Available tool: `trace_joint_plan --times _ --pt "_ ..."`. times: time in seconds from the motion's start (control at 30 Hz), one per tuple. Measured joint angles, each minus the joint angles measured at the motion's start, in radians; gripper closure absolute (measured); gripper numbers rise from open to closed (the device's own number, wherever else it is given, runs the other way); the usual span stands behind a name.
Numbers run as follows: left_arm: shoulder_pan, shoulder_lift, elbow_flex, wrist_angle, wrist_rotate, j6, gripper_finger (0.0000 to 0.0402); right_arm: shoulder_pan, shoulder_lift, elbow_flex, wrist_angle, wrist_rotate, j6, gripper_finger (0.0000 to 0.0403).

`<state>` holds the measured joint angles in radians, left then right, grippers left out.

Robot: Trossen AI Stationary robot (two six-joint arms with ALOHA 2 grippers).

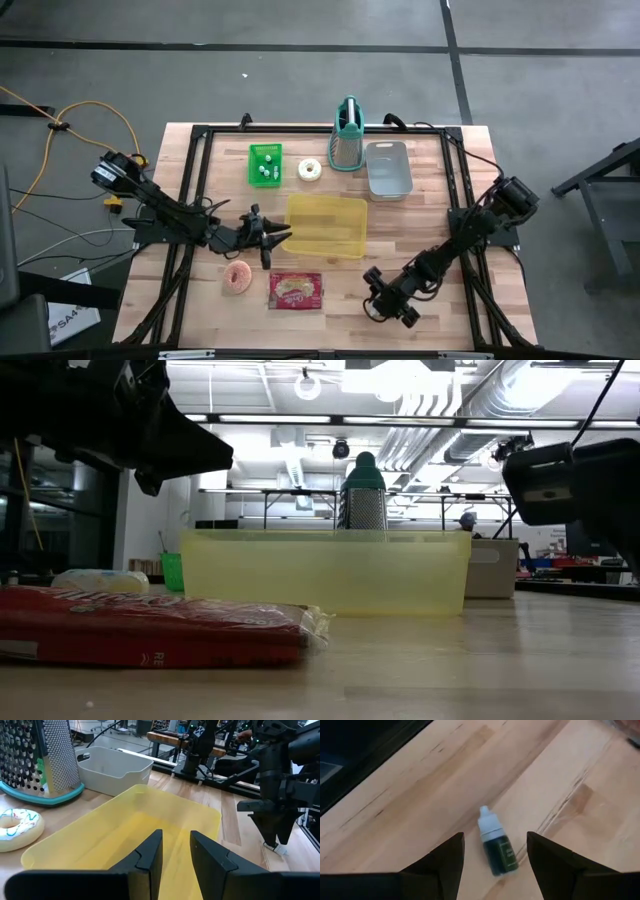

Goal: Pick & Place Food Item
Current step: Put the green food coloring bottle into the green bin

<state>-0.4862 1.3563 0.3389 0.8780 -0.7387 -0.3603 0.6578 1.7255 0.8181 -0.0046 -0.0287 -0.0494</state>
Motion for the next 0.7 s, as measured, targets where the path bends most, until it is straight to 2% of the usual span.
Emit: trace_joint_plan --times 0.7 --pt "0.0 0.0 0.0 -0.001 0.0 0.0 0.0307 -0.034 0.0 0.001 -0.023 -0.031 0.049 0.0202"
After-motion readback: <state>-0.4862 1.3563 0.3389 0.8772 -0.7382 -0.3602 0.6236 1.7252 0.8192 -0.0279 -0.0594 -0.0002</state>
